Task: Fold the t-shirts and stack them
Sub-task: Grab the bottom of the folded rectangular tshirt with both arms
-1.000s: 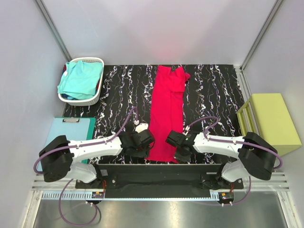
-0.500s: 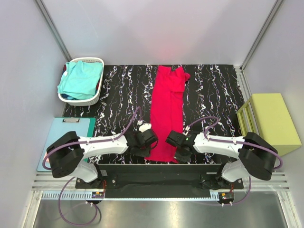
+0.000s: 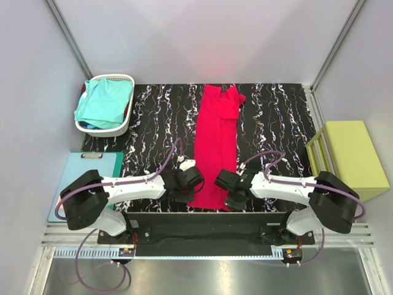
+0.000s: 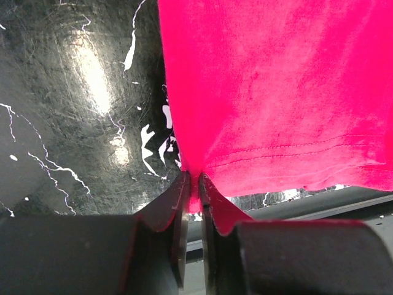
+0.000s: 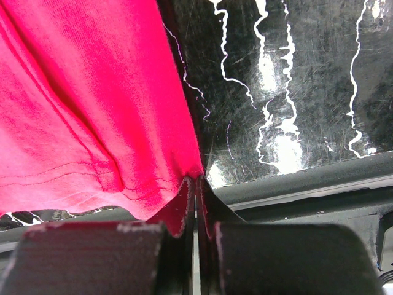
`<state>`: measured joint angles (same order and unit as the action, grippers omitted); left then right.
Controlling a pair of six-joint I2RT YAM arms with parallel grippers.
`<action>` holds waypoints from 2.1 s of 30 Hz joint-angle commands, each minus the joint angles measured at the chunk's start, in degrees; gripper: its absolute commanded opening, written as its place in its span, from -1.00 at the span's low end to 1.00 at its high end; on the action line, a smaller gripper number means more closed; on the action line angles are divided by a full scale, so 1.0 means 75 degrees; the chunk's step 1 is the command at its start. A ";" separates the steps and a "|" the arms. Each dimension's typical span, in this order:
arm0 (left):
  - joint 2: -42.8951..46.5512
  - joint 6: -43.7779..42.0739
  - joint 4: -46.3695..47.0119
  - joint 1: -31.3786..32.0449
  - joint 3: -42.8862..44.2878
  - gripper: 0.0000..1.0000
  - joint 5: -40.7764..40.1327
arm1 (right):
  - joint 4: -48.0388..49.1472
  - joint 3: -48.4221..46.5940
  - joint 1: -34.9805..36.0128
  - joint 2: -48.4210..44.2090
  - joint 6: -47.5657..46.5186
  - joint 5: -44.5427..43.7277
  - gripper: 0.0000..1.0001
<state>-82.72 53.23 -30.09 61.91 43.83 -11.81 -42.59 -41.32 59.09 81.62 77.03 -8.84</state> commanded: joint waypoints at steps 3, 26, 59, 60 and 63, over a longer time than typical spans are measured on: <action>0.0470 0.0191 -0.0148 0.0030 -0.0125 -0.27 0.0157 | -0.0650 0.0470 0.0090 0.0238 0.0076 -0.0591 -1.00; 0.0482 0.0332 -0.0207 0.0124 -0.0313 -0.54 0.0169 | -0.0615 0.0412 0.0078 0.0390 0.0041 -0.0567 -1.00; 0.0938 0.0332 -0.0195 0.0171 -0.0302 -1.00 0.0123 | -0.1327 0.0155 0.0078 -0.0147 0.0111 -0.0989 -1.00; 0.1009 0.0320 -0.0254 0.0183 -0.0220 -1.00 0.0018 | -0.1422 0.0026 0.0078 -0.0219 0.0123 -0.1175 -1.00; 0.1185 0.0297 -0.0523 0.0171 0.0037 -1.00 -0.0135 | -0.1832 -0.0290 0.0078 -0.0360 0.0077 -0.1434 -1.00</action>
<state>-77.28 55.51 -32.49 62.92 41.12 -10.35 -46.96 -41.56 59.31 80.38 77.25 -12.32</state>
